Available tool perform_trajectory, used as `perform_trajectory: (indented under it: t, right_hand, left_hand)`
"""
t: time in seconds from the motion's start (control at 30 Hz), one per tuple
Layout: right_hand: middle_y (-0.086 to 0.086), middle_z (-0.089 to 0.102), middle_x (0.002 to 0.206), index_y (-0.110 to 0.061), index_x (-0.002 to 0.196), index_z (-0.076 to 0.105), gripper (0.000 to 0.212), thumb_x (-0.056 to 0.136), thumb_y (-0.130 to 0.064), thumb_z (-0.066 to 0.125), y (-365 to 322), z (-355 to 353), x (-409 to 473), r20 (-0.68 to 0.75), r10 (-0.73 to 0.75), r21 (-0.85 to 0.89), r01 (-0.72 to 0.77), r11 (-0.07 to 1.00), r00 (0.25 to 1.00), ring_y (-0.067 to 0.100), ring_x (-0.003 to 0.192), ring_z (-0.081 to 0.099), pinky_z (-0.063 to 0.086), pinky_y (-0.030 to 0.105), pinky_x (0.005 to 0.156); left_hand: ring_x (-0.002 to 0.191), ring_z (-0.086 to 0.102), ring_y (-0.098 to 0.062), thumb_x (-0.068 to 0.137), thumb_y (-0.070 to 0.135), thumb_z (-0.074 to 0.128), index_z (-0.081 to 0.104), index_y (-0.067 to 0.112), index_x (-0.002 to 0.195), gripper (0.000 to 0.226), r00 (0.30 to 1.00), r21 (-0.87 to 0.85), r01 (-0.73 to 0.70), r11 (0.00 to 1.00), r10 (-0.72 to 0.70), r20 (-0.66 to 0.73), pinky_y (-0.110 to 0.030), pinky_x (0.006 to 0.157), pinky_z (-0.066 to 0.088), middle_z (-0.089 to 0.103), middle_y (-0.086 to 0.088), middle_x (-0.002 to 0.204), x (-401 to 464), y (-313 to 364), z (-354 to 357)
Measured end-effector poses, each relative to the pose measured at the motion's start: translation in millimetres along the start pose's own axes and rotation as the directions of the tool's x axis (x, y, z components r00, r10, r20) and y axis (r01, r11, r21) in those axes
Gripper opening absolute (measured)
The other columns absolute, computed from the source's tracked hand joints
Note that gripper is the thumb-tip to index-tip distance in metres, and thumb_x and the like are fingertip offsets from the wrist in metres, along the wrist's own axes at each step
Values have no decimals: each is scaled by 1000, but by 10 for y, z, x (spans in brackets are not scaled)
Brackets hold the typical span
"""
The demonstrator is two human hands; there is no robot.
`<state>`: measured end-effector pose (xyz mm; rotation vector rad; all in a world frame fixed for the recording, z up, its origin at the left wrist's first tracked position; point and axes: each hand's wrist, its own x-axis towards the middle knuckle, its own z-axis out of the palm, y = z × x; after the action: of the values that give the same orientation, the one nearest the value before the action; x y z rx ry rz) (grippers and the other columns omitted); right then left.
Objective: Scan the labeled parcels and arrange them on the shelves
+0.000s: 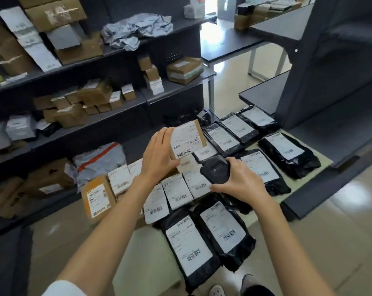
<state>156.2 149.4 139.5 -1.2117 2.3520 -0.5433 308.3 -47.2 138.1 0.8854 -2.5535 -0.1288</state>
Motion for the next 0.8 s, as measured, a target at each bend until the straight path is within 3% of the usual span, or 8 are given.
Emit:
perform_trajectory:
  t: [0.2,0.33,0.43,0.7,0.8]
  right_hand:
    - [-5,52,126,-28,134,42,85,66,-66,75,903,-351,-289,-80,247,78,-241,967,966,23,111,58,50,40,88]
    - [-3,54,122,-30,131,43,96,50,-76,66,1570,-618,-540,-134,407,174,-382,907,904,26,109,59,52,46,90]
    - [-4,55,123,-31,132,44,88,59,-67,76,2070,-861,-800,-162,511,249,-466,849,844,25,110,60,52,41,88]
    - [-4,57,120,-25,126,49,81,60,-60,81,3607,-1771,-1438,-256,661,318,-584,747,705,25,105,61,53,41,83]
    - [-5,55,120,-26,126,48,76,63,-55,82,4163,-2189,-1665,-316,687,340,-597,726,655,24,106,60,49,37,81]
  left_hand:
    - [133,35,-21,69,36,83,29,15,148,97,960,-103,-204,973,220,173,-41,103,44,36,-1,146,467,964,694]
    - [137,30,-21,72,43,80,21,19,152,103,893,-178,-317,932,356,275,-42,105,40,29,1,151,673,1832,1152]
    - [141,28,-24,71,41,80,21,17,152,104,831,-235,-390,890,450,327,-43,110,38,28,-2,153,803,2529,1466]
    - [128,43,-24,68,29,80,36,9,143,90,689,-408,-561,720,680,251,-39,99,46,43,-6,142,1046,4644,2146]
    - [128,43,-20,68,32,80,37,14,142,88,673,-442,-592,674,715,190,-39,91,48,42,-1,143,1128,5510,2333]
